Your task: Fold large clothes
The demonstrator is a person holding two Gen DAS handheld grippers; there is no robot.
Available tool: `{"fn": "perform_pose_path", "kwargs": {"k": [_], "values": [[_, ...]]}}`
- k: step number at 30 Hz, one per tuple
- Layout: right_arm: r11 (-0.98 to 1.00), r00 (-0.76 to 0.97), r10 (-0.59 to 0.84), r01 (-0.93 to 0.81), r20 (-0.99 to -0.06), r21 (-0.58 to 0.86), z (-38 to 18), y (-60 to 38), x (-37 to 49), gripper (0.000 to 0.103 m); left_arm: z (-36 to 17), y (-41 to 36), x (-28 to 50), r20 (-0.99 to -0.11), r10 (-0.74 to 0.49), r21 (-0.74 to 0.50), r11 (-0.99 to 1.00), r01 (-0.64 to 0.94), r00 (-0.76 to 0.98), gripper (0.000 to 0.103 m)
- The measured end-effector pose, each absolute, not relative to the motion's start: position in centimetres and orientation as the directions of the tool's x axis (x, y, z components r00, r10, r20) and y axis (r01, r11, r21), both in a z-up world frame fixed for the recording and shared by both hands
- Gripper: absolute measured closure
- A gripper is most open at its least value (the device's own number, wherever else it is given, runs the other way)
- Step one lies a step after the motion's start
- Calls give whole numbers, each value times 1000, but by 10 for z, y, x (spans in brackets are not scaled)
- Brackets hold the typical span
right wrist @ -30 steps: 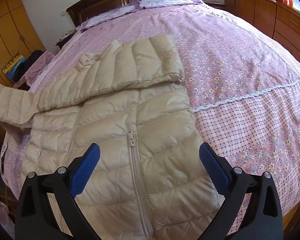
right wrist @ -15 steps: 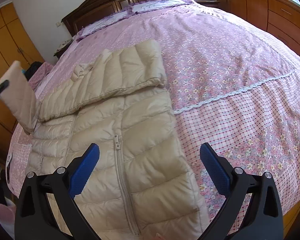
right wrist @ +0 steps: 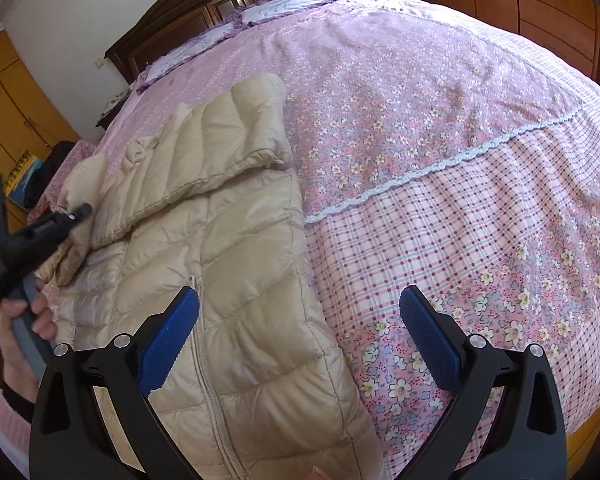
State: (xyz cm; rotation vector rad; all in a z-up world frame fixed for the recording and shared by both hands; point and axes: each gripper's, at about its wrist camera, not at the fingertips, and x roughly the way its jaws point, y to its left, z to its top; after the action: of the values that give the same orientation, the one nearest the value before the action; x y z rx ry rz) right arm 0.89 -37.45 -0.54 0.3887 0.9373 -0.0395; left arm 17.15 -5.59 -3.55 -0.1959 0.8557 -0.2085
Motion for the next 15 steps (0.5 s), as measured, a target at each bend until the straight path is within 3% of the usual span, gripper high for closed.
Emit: {"fn": "perform_pose_path", "kwargs": {"k": [8,10,11,12,15], "values": [[933,592,138,191,-794,305,-7,-371,8,6,-49,-57,174,-741,-262,-280,958,70,618,88],[932,596,138,192,-791,307,-7,-371,8,6,-46,-56,172,-740,-284,-304,950,74,610,72],[931,598,138,193,-790,309,-7,-369,7,6,-44,-55,168,-735,-297,-322,944,71,610,54],[931,599,140,192,-788,312,-6,-368,7,6,-42,-54,165,-732,-300,-329,942,69,612,43],[933,601,140,185,-787,307,-5,-364,7,6,-35,-55,154,-739,-285,-309,949,69,610,35]]}}
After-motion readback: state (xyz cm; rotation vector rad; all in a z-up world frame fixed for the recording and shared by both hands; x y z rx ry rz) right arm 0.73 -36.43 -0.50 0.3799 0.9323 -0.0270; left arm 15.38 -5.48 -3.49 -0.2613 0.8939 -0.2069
